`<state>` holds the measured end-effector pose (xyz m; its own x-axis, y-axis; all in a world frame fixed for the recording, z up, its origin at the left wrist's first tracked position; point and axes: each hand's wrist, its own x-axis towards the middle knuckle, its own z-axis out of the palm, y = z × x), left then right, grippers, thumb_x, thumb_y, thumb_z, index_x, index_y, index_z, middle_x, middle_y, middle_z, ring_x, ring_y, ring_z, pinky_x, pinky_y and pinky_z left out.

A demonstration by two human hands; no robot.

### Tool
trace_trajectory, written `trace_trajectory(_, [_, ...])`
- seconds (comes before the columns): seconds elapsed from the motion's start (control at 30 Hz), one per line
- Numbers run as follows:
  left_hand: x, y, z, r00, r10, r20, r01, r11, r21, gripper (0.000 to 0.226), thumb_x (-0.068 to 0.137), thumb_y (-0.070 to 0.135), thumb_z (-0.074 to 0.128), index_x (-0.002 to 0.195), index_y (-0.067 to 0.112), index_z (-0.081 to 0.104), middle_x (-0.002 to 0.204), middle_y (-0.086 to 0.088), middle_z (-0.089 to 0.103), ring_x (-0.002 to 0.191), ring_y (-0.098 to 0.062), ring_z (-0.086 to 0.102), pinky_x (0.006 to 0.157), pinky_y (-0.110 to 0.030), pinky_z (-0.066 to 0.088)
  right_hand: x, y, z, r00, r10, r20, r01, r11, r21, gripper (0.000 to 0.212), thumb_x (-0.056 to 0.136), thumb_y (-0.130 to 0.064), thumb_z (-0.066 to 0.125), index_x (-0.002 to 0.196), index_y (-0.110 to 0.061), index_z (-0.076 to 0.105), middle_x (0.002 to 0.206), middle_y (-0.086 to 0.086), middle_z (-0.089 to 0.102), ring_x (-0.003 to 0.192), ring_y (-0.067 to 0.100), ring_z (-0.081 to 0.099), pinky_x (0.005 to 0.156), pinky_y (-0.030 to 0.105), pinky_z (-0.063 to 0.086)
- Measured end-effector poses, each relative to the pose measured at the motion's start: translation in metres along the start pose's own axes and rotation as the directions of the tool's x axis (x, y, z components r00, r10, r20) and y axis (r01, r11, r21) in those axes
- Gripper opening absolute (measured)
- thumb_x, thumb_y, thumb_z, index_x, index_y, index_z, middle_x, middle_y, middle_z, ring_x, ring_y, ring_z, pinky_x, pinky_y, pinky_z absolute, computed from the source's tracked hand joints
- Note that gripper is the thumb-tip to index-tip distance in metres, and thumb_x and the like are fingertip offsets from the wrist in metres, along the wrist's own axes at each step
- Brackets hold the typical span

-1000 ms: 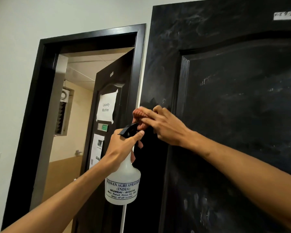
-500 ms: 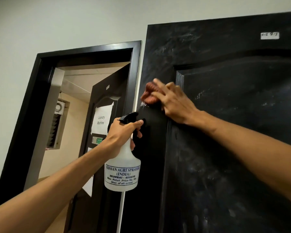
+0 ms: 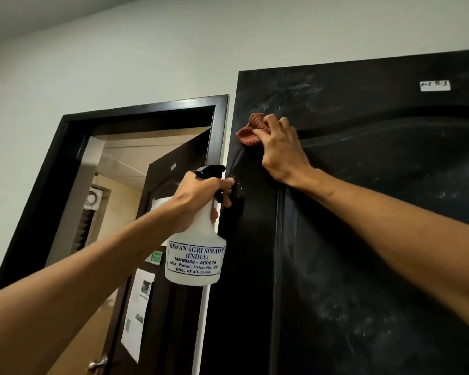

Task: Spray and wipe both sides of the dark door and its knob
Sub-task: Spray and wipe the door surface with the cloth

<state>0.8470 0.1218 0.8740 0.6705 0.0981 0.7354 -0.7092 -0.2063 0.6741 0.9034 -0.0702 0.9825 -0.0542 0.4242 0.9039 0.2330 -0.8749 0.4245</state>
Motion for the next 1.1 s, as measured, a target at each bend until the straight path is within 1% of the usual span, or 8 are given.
trace_trajectory(0.13, [0.022,0.015,-0.005,0.998,0.060,-0.001,-0.060,0.998,0.000,0.027,0.100,0.026,0.070,0.085,0.003,0.070,0.078,-0.021,0.074,0.036,-0.017,0.052,0.040,-0.026,0.046,-0.012,-0.021,0.007,0.917,-0.375,0.135,0.365,0.927,0.092,0.050,0.087,-0.009,0.062,0.137,-0.016,0.062,0.135,0.011,0.048,0.111,0.030,0.043,0.092,0.041,0.039])
trace_trajectory(0.33, [0.060,0.041,-0.013,0.997,0.078,-0.002,-0.078,0.997,0.007,0.025,0.099,0.025,0.069,0.099,0.000,0.068,0.088,-0.025,0.076,0.033,-0.018,0.050,0.040,-0.021,0.045,0.057,0.004,0.008,0.997,0.047,-0.061,-0.045,0.998,0.041,0.044,0.091,-0.003,0.055,0.131,-0.016,0.068,0.133,0.009,0.047,0.114,0.032,0.042,0.105,0.044,0.040])
trace_trajectory(0.5, [0.087,0.054,-0.023,0.997,0.060,-0.054,-0.059,0.998,0.020,0.026,0.096,0.027,0.073,0.093,0.001,0.070,0.087,-0.022,0.079,0.035,-0.020,0.051,0.042,-0.022,0.046,0.067,0.003,0.005,0.967,-0.252,0.040,0.250,0.967,0.053,0.046,0.092,-0.002,0.055,0.134,-0.019,0.067,0.124,0.005,0.051,0.108,0.027,0.043,0.098,0.039,0.041])
trace_trajectory(0.67, [0.116,0.066,-0.034,0.998,0.056,-0.029,-0.055,0.998,0.035,0.023,0.096,0.028,0.072,0.091,0.006,0.068,0.091,-0.019,0.080,0.037,-0.020,0.052,0.048,-0.027,0.049,0.135,0.048,0.000,0.980,0.141,-0.139,-0.144,0.990,-0.008,0.042,0.091,0.000,0.052,0.128,-0.014,0.068,0.130,0.006,0.050,0.118,0.030,0.042,0.106,0.040,0.041])
trace_trajectory(0.8, [0.132,0.084,-0.036,0.994,0.102,-0.045,-0.102,0.995,0.010,0.020,0.096,0.023,0.069,0.085,0.007,0.065,0.088,-0.021,0.078,0.036,-0.020,0.048,0.043,-0.024,0.045,0.143,0.021,0.009,0.986,-0.161,0.045,0.161,0.987,0.007,0.056,0.088,-0.003,0.050,0.137,-0.025,0.062,0.138,0.006,0.047,0.122,0.030,0.041,0.109,0.041,0.034])
trace_trajectory(0.87, [0.136,0.088,-0.033,0.994,0.104,-0.038,-0.105,0.994,-0.008,0.019,0.095,0.022,0.070,0.085,0.007,0.066,0.085,-0.021,0.076,0.037,-0.020,0.048,0.043,-0.025,0.045,0.155,0.030,0.007,0.989,-0.131,0.065,0.132,0.991,-0.006,0.055,0.089,-0.002,0.048,0.139,-0.021,0.060,0.138,0.008,0.047,0.123,0.029,0.042,0.109,0.041,0.033])
trace_trajectory(0.97, [0.143,0.098,-0.026,0.993,0.112,-0.018,-0.112,0.994,-0.001,0.020,0.093,0.023,0.072,0.088,0.004,0.066,0.083,-0.022,0.077,0.039,-0.022,0.049,0.049,-0.027,0.046,0.179,0.049,-0.001,0.997,0.076,-0.004,-0.076,0.995,-0.068,0.050,0.090,-0.005,0.048,0.137,-0.016,0.059,0.141,0.009,0.043,0.126,0.033,0.040,0.110,0.041,0.033])
trace_trajectory(1.1, [0.144,0.113,-0.025,0.992,0.119,-0.046,-0.121,0.992,-0.035,0.020,0.092,0.025,0.073,0.085,0.007,0.067,0.086,-0.021,0.077,0.039,-0.020,0.049,0.046,-0.025,0.045,0.170,0.032,-0.003,0.993,-0.086,0.079,0.093,0.992,-0.091,0.054,0.092,-0.009,0.049,0.145,-0.020,0.053,0.150,0.009,0.034,0.129,0.033,0.035,0.113,0.045,0.030])
